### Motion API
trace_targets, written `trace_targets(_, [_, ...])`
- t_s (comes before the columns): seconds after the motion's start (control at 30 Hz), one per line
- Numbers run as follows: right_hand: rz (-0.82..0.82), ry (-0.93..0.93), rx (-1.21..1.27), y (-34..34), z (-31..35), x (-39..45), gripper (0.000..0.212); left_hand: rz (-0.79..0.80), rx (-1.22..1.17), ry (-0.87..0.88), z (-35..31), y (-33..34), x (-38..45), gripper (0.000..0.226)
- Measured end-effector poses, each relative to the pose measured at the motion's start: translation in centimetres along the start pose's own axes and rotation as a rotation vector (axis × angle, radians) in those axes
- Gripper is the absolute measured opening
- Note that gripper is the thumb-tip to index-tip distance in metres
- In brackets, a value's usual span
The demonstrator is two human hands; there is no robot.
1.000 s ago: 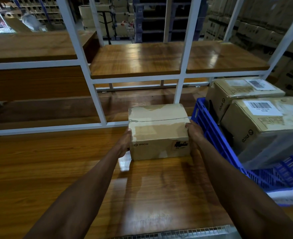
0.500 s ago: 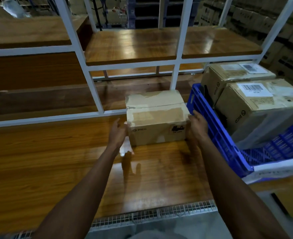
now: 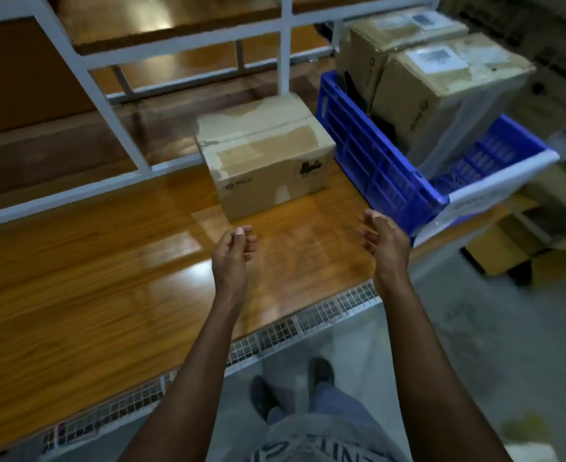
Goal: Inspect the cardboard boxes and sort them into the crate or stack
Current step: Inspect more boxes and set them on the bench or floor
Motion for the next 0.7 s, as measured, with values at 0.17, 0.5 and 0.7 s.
trace_targets(0.17, [-0.067, 0.146, 0.07, -5.3, -4.9, -6.2, 0.023, 0.249, 0.066, -0.148, 4.7, 4.2, -3.9, 0.033])
trace_targets(0.5, [-0.259, 0.543, 0.003, -26.9, -18.6, -22.0, 0.016, 0.573, 0.345, -0.49, 19.9, 15.9, -17.4, 0.03])
trace_targets(0.7, [-0.553, 0.771, 0.094, -45.0, -25.5, -39.2, 0.011, 0.804, 0.593, -0.609, 30.3, 23.5, -32.4, 0.021])
Point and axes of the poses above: each hand's wrist, its own x-axis towards the middle knuckle, its own y-axis out of the palm, z = x × y, the point moved 10 cm from there along x, towards the middle knuckle, and after that the axes turned 8 degrees about -y, right-handed, at the moved point
